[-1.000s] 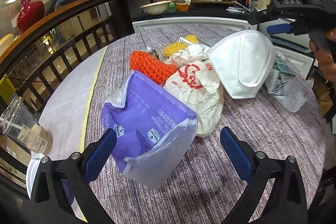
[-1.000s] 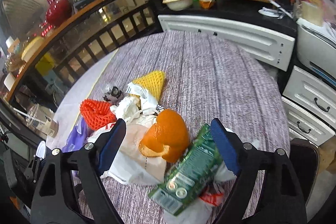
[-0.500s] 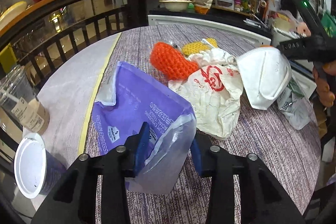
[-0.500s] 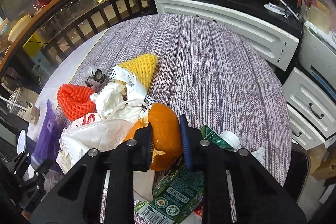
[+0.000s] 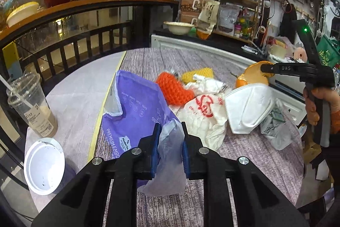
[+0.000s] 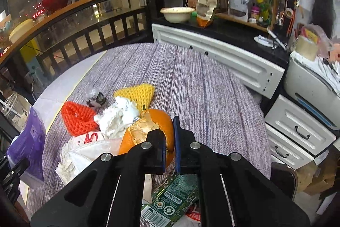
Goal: Collect trash
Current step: 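Carry the orange peel over the black bin and open the right tool while the left holds the bag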
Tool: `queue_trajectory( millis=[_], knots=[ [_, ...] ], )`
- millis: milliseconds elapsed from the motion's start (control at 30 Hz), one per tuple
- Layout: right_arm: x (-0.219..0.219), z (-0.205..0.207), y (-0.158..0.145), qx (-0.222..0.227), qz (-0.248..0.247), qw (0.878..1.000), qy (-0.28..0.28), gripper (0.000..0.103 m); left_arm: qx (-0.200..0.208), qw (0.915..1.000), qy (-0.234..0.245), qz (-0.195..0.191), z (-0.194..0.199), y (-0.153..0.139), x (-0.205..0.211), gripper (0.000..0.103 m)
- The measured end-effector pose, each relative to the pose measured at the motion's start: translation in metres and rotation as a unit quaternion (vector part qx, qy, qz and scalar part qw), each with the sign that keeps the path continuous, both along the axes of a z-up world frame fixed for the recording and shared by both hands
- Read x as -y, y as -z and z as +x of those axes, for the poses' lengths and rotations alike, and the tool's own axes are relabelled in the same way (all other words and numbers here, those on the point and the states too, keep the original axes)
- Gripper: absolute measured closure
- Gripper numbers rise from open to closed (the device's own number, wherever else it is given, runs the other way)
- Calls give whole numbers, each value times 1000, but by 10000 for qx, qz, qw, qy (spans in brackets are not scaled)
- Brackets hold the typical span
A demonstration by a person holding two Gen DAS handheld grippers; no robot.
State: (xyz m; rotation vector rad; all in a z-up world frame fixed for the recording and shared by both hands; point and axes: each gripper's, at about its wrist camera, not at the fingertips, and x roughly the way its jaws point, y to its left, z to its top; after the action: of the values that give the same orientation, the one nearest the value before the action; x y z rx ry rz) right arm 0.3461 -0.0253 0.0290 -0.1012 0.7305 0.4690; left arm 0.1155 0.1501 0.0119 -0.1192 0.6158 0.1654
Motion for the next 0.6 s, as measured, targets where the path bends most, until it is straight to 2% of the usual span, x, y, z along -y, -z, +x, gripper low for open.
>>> queue_trajectory(
  millis=[333,600],
  knots=[
    [46,-28,-33,525,237,9982,170,96,367,9973,610,-178,6,-26,45,85],
    [123,-62,-40,666,223,9963,487,96,528,9881,1398,-363,22,-33,108,85]
  ],
)
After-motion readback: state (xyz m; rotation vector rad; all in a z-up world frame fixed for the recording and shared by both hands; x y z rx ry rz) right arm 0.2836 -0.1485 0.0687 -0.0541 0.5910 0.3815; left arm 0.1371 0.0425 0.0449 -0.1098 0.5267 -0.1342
